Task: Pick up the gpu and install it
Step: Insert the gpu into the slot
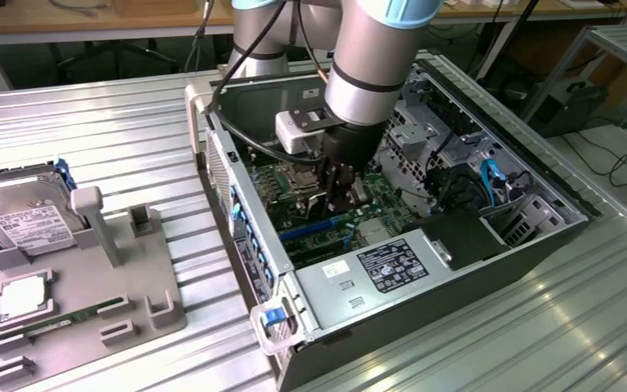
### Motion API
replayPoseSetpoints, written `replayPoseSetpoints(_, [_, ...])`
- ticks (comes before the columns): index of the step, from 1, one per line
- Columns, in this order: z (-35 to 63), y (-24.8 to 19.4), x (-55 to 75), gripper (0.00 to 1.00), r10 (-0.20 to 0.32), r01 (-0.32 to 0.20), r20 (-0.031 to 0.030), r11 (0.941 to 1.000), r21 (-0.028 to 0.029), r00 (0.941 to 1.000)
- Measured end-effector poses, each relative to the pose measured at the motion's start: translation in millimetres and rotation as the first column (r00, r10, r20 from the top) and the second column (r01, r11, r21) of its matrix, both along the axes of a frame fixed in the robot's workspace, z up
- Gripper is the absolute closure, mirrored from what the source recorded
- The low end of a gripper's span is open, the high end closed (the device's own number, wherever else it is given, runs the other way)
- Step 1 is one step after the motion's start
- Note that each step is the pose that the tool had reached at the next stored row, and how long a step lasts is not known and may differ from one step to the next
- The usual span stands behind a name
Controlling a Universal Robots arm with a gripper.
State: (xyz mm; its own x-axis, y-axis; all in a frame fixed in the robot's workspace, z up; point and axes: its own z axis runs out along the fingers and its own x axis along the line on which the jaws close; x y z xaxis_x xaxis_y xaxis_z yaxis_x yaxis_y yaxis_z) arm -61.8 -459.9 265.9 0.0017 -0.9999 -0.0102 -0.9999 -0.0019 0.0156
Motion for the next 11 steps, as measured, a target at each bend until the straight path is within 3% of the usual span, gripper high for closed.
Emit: replayPoseSetpoints(11, [-4.6, -0.1, -3.9, 0.73, 0.000, 0.000, -0.0001, 1.0000, 0.0012, 1.0000])
